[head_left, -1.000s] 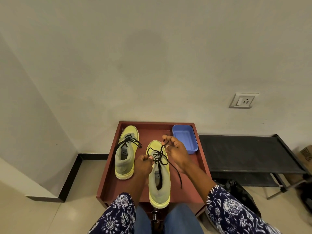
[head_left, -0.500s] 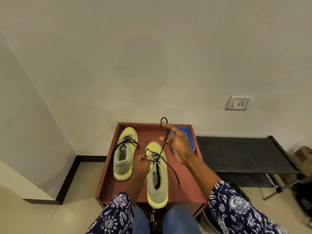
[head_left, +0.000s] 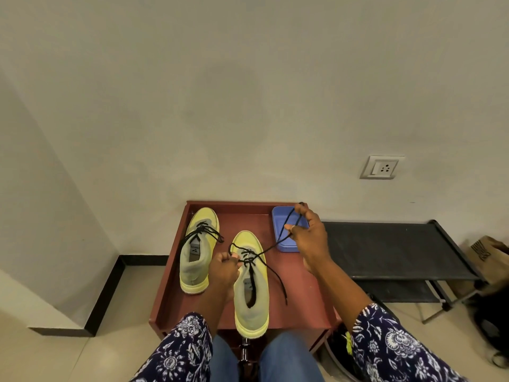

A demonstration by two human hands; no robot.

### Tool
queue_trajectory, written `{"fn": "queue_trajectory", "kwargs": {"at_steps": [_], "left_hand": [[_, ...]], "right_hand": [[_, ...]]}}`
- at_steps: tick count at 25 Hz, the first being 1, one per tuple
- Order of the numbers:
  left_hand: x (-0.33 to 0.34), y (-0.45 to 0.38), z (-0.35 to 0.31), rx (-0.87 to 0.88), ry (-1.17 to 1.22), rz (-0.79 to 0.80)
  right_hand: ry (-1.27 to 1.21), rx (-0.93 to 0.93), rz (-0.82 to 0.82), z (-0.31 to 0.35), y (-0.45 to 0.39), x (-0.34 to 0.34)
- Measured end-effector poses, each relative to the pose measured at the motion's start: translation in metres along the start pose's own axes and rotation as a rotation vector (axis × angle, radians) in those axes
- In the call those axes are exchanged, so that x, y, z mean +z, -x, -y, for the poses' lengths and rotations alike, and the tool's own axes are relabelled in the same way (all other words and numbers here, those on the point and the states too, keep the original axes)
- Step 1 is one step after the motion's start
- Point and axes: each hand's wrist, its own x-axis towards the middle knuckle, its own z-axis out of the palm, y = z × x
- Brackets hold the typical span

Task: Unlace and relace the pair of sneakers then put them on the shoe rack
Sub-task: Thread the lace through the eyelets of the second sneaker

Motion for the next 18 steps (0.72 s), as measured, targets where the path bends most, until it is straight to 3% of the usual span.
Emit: {"fn": "queue_trajectory", "kwargs": {"at_steps": [8,13,18], "left_hand": [[-0.012,-0.006,0.005,0.002,0.048,-0.021],[-0.019,-0.012,0.014,-0.001,0.037,-0.025],[-0.027,-0.025,0.027,-0.006,-0.114,-0.058]], "right_hand": [[0.226,0.208,-0.164,-0.067,0.001,-0.035],[0.315,0.356,-0.070,-0.098,0.012,-0.034],[0.705,0.457,0.078,-0.107,0.019,-0.022]]}}
